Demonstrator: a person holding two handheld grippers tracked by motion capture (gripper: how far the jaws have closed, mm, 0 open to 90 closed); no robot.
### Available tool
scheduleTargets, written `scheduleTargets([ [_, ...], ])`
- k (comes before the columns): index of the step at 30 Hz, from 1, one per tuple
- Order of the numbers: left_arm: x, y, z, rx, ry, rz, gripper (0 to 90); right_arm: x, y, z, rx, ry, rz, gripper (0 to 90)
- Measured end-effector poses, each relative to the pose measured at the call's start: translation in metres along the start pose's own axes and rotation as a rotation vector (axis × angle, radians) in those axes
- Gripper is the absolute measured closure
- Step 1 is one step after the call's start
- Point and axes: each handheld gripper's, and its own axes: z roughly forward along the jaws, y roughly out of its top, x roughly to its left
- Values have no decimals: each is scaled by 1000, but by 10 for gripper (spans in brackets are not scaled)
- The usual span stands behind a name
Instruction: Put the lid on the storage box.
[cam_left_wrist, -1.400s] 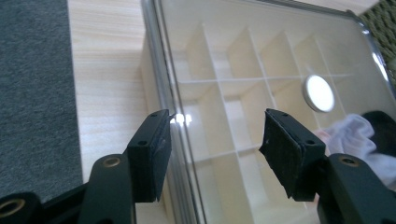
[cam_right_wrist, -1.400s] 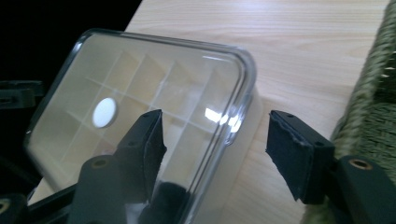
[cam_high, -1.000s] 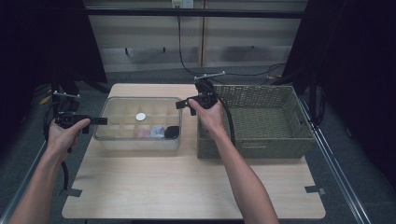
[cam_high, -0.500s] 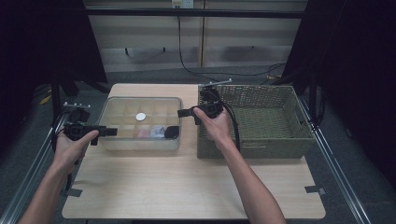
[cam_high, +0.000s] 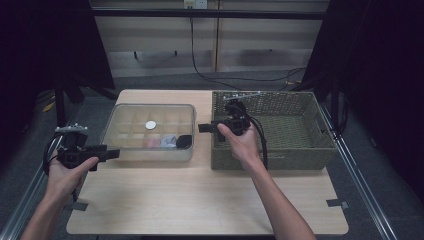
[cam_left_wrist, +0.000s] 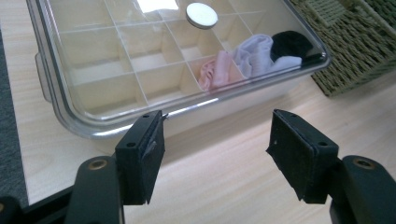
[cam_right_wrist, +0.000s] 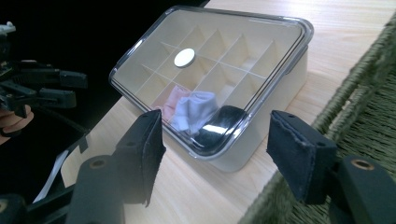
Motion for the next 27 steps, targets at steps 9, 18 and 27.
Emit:
scheduleTargets([
  [9, -6, -14, -20, -26, -11, 9, 350, 5, -17, -25, -30, 13, -12, 355],
  [18, -21, -30, -28, -43, -37, 32, 350, 11, -43, -58, -88, 28, -12, 355],
  [27, -45, -47, -19, -42, -71, 47, 338, 19, -69, -92, -140, 19, -20, 353],
])
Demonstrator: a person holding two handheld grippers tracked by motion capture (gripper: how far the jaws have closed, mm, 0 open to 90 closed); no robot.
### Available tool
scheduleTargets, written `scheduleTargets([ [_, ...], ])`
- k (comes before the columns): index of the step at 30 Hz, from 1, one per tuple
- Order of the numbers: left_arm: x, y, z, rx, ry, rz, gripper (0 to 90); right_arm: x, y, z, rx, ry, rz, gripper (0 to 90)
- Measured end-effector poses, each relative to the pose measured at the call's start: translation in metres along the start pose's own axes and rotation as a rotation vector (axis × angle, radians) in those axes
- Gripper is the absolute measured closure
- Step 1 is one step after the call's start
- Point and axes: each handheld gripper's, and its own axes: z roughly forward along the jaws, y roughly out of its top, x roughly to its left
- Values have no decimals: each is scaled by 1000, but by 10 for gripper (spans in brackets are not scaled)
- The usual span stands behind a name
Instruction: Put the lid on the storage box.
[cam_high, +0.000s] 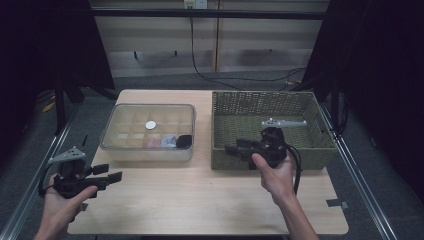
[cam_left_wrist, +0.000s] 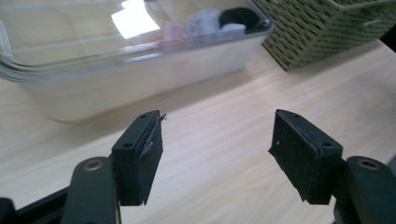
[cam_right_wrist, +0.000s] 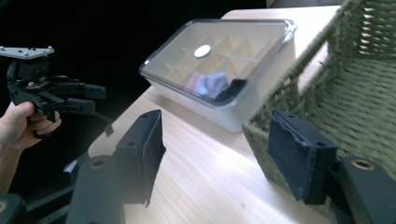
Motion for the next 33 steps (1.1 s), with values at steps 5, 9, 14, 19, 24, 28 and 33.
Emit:
scheduleTargets([
  [5, -12, -5, 10, -1, 4, -10, 335, -3, -16, -13, 5, -24, 10, 353],
  [9, -20, -8, 15, 11, 6, 4, 334, -2, -28, -24, 6, -40, 12, 353],
  [14, -27, -13, 18, 9, -7, 5, 330, -7, -46, -35, 2, -56, 33, 353],
  [19, -34, -18, 23, 27, -25, 23, 327, -11, -66, -41, 6, -77, 55, 353],
  [24, -38, -23, 27, 18, -11, 41, 320, -19, -86, -48, 14, -101, 78, 353],
  [28, -39, -28, 28, 18, -6, 50, 320, -25, -102, -55, 22, -132, 95, 352],
  [33, -43, -32, 35, 30, 29, 66, 307, -34, -124, -63, 39, -186, 106, 353],
])
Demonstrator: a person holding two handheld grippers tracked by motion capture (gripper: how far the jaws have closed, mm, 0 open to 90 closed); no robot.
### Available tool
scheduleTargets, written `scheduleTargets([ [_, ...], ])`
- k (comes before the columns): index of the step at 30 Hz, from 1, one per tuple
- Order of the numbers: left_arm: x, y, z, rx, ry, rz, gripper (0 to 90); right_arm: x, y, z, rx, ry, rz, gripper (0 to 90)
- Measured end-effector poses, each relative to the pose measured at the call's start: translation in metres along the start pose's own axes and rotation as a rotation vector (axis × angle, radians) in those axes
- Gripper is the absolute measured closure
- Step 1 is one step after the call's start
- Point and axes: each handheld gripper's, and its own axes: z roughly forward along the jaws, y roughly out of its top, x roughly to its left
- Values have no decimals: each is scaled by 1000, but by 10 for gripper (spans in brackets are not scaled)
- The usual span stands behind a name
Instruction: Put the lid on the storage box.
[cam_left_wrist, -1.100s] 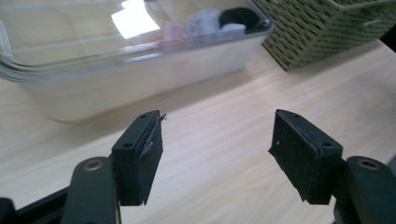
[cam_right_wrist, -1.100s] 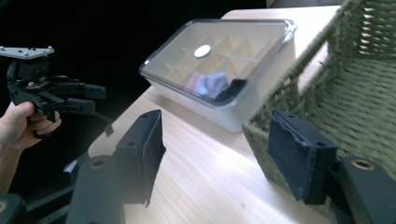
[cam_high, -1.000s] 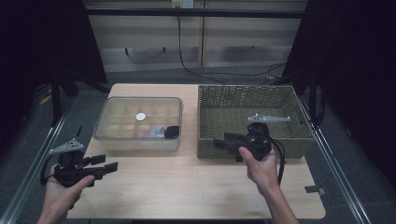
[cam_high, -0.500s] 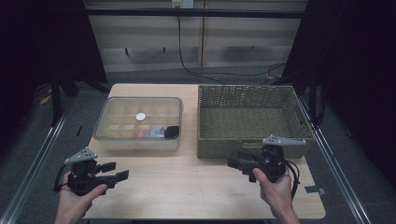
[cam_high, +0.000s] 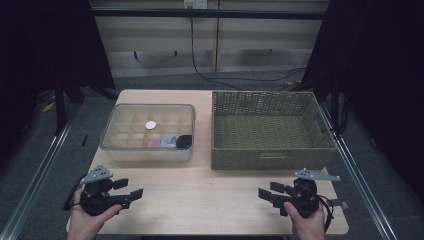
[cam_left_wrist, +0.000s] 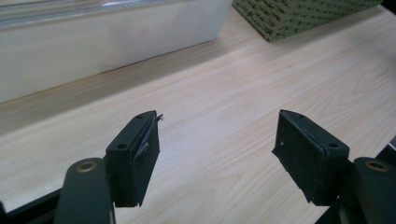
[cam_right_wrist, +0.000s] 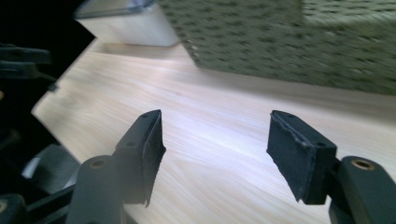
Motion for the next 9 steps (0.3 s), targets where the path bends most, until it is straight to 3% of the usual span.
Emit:
scheduleTargets([
  [4, -3, -3, 6, 15, 46, 32, 292, -8, -9, -4, -23, -18, 11, 352],
  [9, 3, -6, 12, 28, -24, 7, 291, -16, -15, -5, -13, -46, 29, 343],
])
